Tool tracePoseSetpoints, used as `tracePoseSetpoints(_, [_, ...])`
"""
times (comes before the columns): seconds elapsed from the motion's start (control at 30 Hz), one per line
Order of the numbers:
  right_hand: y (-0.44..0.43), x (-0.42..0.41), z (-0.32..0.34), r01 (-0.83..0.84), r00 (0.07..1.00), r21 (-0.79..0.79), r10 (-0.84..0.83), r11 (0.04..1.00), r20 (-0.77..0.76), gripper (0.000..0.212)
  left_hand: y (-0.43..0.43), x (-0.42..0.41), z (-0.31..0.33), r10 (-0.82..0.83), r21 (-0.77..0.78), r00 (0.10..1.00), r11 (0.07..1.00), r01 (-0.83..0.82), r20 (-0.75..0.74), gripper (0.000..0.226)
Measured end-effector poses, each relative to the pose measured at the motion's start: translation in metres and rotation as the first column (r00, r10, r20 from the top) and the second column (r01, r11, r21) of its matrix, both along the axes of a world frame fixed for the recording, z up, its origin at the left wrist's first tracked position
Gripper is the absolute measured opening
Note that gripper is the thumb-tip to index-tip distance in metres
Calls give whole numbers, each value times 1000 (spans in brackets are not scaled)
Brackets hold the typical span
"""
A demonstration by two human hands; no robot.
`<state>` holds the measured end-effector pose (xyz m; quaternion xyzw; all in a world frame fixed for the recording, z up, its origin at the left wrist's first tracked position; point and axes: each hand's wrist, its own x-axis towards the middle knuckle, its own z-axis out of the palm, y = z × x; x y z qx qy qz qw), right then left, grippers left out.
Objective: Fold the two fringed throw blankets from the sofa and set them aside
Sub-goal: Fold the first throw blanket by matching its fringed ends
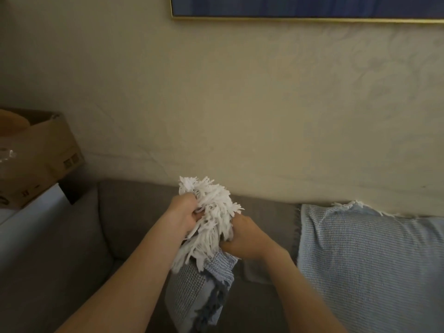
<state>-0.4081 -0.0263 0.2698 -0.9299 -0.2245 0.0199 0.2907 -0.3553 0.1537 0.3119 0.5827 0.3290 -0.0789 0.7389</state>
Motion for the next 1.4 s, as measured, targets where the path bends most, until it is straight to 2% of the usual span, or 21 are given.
tracePoseSetpoints(0.13, [14, 5, -1, 74, 991, 62, -80, 995, 106, 5, -4, -7, 4, -44, -49, 999, 998, 43, -20, 32])
tracePoseSetpoints(0.27, [23, 11, 1, 125, 983, 68, -133, 990, 131, 12, -5, -15, 10, -149, -70, 989, 986, 150, 11, 21])
tracePoseSetpoints(0.37, [23, 14, 2, 173, 978, 138, -186, 975, 90, 15, 1, -10, 6, -247, 2, 969, 969, 247, 2, 32])
tracePoseSetpoints(0.43, [23, 15, 4, 208, 972, 182, -224, 961, 72, 17, 5, -5, 6, -315, 115, 949, 942, 315, -19, 45])
tracePoseSetpoints(0.53, [19, 17, 10, 274, 949, 254, -303, 928, 83, 18, 7, -6, 11, -518, 271, 855, 820, 505, -24, 71])
tracePoseSetpoints(0.6, [15, 18, 15, 327, 931, 284, -359, 901, 64, 13, 7, -14, 25, -694, 321, 720, 682, 657, -1, 74])
tracePoseSetpoints(0.67, [11, 20, 23, 353, 924, 328, -382, 876, 25, 5, 10, -22, 33, -822, 404, 569, 527, 748, 18, 62])
tracePoseSetpoints(0.7, [9, 21, 26, 368, 921, 357, -390, 859, -10, 6, 12, -25, 35, -860, 438, 508, 471, 766, 35, 63])
tracePoseSetpoints(0.77, [6, 22, 34, 402, 912, 410, -398, 819, -99, 10, 14, -25, 31, -898, 530, 440, 383, 757, 20, 90])
tracePoseSetpoints(0.83, [4, 22, 40, 402, 914, 460, -376, 792, -151, 12, 13, -22, 25, -910, 617, 415, 325, 717, -4, 117])
tracePoseSetpoints(0.93, [3, 20, 49, 381, 924, 525, -318, 761, -211, 6, 4, -21, 27, -901, 661, 433, 326, 675, 3, 131])
tracePoseSetpoints(1.03, [0, 14, 55, 394, 913, 556, -246, 732, -325, 21, -1, -19, 30, -875, 726, 484, 336, 600, 5, 123])
tracePoseSetpoints(1.1, [-4, 14, 56, 412, 892, 558, -194, 721, -408, 15, 0, -16, 28, -844, 723, 537, 371, 583, -1, 114])
tracePoseSetpoints(1.17, [-9, 13, 62, 410, 872, 508, -162, 758, -462, 12, 3, -15, 25, -781, 691, 625, 445, 570, -13, 95])
tracePoseSetpoints(1.2, [-12, 14, 65, 418, 856, 484, -154, 769, -494, 13, 5, -12, 23, -727, 667, 686, 500, 553, -23, 78])
tracePoseSetpoints(1.27, [-15, 14, 71, 483, 809, 474, -167, 737, -564, 15, 10, -8, 20, -610, 607, 792, 615, 503, -39, 48])
tracePoseSetpoints(1.4, [-14, 14, 78, 644, 724, 423, -331, 637, -605, 26, 13, -8, 20, -517, 559, 856, 704, 439, -22, 18])
